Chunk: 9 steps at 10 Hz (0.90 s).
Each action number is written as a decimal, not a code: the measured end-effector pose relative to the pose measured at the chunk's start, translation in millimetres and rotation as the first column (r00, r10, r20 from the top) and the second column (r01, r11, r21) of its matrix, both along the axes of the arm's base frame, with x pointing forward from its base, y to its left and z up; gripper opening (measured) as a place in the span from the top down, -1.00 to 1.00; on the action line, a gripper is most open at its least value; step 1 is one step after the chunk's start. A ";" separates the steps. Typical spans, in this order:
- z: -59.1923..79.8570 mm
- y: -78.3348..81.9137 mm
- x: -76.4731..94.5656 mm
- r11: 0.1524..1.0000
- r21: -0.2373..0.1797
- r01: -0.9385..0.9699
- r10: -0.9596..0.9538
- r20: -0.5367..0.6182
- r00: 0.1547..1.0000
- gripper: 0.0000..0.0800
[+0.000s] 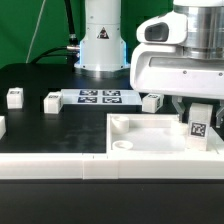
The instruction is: Assemble one leg
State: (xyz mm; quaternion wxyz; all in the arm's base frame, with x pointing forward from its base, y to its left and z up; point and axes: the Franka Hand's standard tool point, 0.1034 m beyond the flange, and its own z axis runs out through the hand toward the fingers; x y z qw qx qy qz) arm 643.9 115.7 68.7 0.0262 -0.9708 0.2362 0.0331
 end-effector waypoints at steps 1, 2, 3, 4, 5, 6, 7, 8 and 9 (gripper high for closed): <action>0.1 -0.6 0.2 0.994 -0.003 0.112 -0.112 -0.007 0.994 0.27; 0.2 -1.6 0.5 0.969 -0.007 0.246 -0.246 -0.016 0.969 0.27; 0.2 -1.4 0.5 0.935 -0.013 0.354 -0.355 -0.023 0.935 0.27; 0.2 -1.0 0.4 0.889 -0.021 0.457 -0.458 -0.029 0.889 0.27; 0.3 -1.4 0.5 0.840 -0.028 0.542 -0.543 -0.034 0.839 0.27; 0.4 -1.9 0.6 0.797 -0.030 0.603 -0.603 -0.040 0.796 0.27; 0.6 -1.7 0.6 0.717 -0.042 0.695 -0.697 -0.044 0.716 0.27; 0.8 -1.4 0.6 0.652 -0.051 0.757 -0.758 -0.046 0.650 0.27; 0.9 -1.1 0.5 0.591 -0.058 0.804 -0.807 -0.047 0.589 0.27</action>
Offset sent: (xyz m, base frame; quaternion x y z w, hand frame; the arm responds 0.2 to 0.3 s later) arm -0.0001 -0.0014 0.0018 -0.0062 0.0144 0.2627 0.9647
